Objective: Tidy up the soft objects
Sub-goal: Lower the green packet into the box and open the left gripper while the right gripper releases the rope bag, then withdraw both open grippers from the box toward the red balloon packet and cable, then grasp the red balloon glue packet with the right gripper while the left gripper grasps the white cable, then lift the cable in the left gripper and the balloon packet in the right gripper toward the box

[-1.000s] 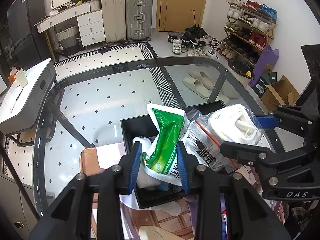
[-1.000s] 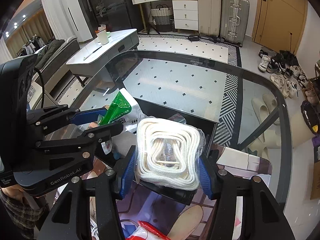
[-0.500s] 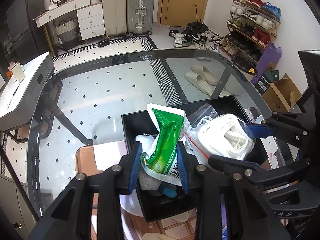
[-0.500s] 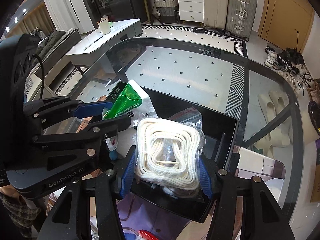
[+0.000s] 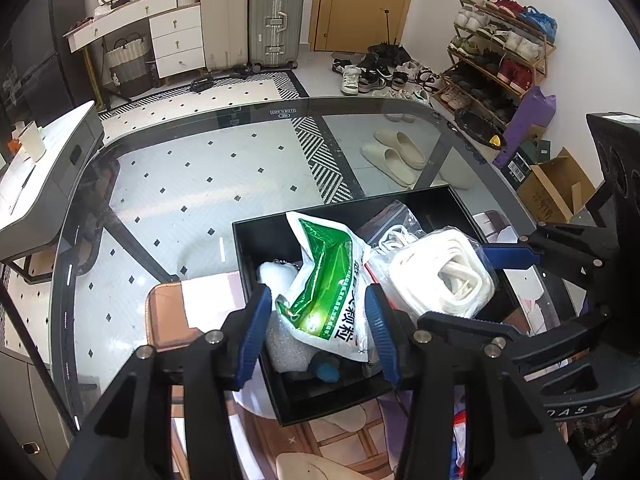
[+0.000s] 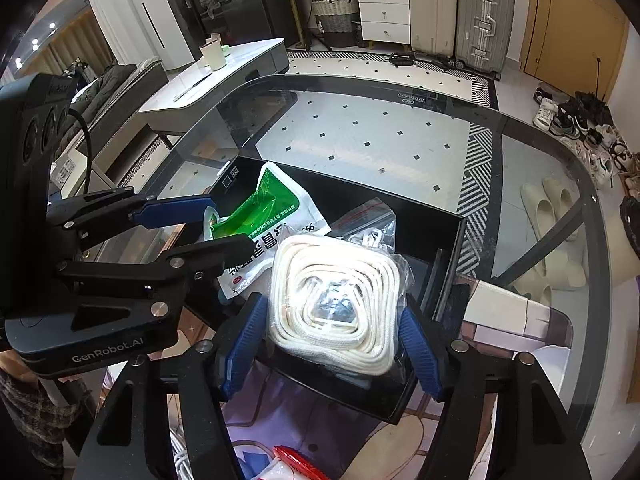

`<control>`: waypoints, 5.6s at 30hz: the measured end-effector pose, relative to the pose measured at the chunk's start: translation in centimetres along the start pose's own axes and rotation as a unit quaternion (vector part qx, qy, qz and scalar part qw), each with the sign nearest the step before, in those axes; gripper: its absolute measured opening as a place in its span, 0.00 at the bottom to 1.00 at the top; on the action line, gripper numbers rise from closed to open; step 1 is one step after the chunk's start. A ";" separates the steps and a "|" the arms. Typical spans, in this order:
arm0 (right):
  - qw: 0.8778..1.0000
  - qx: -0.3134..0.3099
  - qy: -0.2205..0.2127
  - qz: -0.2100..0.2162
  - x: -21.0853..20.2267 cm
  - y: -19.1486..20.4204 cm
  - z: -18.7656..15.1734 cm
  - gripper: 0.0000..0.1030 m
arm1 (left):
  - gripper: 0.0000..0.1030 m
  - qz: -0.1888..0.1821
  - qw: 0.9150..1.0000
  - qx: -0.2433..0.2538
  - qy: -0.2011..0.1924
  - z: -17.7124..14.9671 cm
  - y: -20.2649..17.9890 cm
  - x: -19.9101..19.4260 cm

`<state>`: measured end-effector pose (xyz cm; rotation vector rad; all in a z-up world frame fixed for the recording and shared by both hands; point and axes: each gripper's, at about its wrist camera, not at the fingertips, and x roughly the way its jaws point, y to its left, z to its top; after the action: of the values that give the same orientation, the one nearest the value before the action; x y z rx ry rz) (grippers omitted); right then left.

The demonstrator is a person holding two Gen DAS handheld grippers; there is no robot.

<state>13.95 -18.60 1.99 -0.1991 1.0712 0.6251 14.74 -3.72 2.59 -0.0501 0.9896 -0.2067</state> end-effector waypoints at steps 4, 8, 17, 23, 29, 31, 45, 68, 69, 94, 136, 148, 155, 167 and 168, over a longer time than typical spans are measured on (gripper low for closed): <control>1.000 0.008 -0.008 0.017 -0.8 -0.4 -0.1 0.76 | 0.57 -0.010 1.000 -0.005 -0.004 -0.3 0.0 -0.8; 1.000 0.008 -0.016 0.002 -1.7 -0.2 -0.3 0.87 | 0.74 0.017 1.000 -0.007 -0.015 -0.9 0.2 -1.7; 0.999 0.016 -0.035 -0.020 -4.2 0.2 -0.5 0.99 | 0.98 -0.004 0.999 -0.028 -0.015 -2.8 1.5 -3.2; 0.999 0.011 -0.044 -0.029 -5.8 1.3 -1.5 0.99 | 1.00 -0.003 0.999 -0.029 -0.014 -4.9 1.5 -4.5; 0.998 0.009 -0.045 -0.031 -6.9 2.1 -2.8 0.99 | 1.00 -0.001 1.000 -0.014 -0.019 -6.7 0.4 -5.7; 0.998 0.011 -0.044 -0.032 -7.0 2.2 -3.3 0.99 | 1.00 0.004 1.000 -0.005 -0.021 -7.2 -0.1 -6.1; 0.999 0.026 -0.033 -0.032 -7.5 2.6 -6.7 0.99 | 1.00 -0.010 0.999 0.033 -0.024 -11.1 -2.8 -7.9; 0.997 0.069 -0.027 -0.036 -7.2 3.5 -12.3 0.99 | 1.00 -0.049 0.990 0.129 -0.029 -15.1 -6.2 -8.5; 0.997 0.069 -0.026 -0.036 -7.2 3.5 -12.4 0.99 | 1.00 -0.051 0.990 0.131 -0.028 -15.3 -6.2 -8.4; 0.995 0.096 0.006 -0.023 -4.7 3.7 -14.5 0.99 | 0.99 -0.076 0.982 0.169 -0.036 -17.5 -6.4 -7.2; 0.993 0.088 0.051 -0.063 -0.5 2.1 -14.5 0.60 | 0.82 -0.074 0.974 0.211 0.023 -18.1 -8.9 -2.6; 0.993 0.083 0.049 -0.070 -1.3 1.9 -15.6 0.60 | 0.73 -0.076 0.975 0.208 0.022 -18.1 -8.6 -2.5; 0.992 0.087 0.052 -0.069 -1.2 1.9 -15.4 0.62 | 0.46 -0.074 0.976 0.204 0.020 -18.1 -8.7 -3.0; 0.991 0.083 0.061 -0.086 -1.0 2.4 -16.2 0.75 | 0.32 -0.058 0.981 0.182 0.021 -17.9 -8.7 -3.3; 0.991 0.082 0.060 -0.091 -1.1 2.4 -16.2 0.71 | 0.32 -0.056 0.982 0.180 0.022 -17.9 -8.7 -3.2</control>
<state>-0.04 -24.23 -4.52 -0.1900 1.1992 0.3631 -3.22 -10.64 -3.39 0.2306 0.9805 -0.4892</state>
